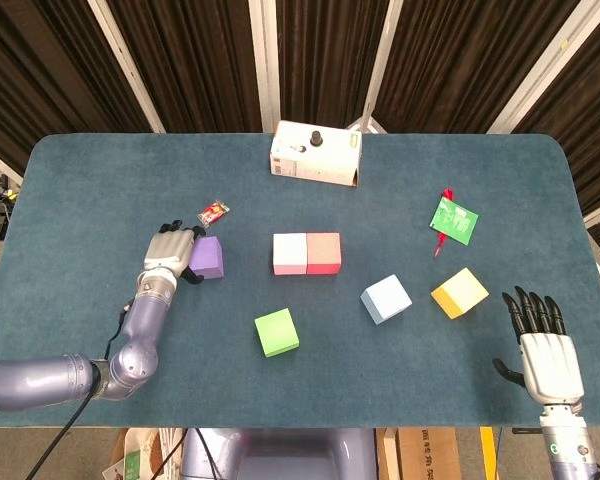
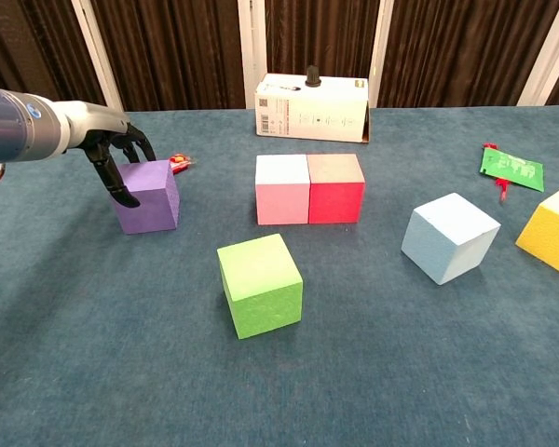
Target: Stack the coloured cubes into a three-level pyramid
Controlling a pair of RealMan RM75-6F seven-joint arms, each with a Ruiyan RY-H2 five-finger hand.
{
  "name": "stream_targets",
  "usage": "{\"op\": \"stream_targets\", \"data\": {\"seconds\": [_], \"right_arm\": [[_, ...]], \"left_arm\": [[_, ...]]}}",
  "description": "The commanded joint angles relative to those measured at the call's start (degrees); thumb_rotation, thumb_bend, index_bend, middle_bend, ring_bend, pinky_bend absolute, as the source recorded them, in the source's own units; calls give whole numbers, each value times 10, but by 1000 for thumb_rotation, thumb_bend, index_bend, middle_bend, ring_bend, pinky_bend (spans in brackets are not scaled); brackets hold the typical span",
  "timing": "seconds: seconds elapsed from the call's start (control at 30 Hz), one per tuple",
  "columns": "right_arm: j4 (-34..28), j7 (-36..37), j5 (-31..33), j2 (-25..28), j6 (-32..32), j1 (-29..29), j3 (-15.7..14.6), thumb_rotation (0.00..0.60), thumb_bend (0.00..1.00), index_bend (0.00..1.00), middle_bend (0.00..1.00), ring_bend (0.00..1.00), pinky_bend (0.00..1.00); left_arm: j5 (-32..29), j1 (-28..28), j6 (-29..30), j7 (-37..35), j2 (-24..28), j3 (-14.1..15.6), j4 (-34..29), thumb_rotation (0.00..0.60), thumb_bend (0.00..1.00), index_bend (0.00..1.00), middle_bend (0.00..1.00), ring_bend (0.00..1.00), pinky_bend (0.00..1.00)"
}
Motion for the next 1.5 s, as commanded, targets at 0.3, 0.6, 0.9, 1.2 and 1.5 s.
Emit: {"op": "stream_targets", "data": {"seconds": [0.3,0.6,0.9,1.2,1.5], "right_arm": [[0,-2,7,-4,-4,1,3,600,183,74,43,0,0],[0,-2,7,-5,-4,0,4,600,183,75,43,0,0],[-3,4,9,-3,-3,-2,6,600,183,74,43,0,0],[-10,15,11,6,3,-6,9,600,183,74,43,0,0],[-12,23,16,9,-2,-6,10,600,183,74,43,0,0]], "left_arm": [[-5,-6,4,6,-9,2,13,600,300,262,279,0,0],[-5,-5,17,0,-8,-6,8,600,456,299,311,0,0],[18,-6,16,-2,28,-20,-54,600,478,293,288,0,0],[76,-11,-14,-15,49,-12,-74,600,478,292,282,0,0],[120,-27,8,-1,21,11,-48,600,479,289,265,0,0]]}}
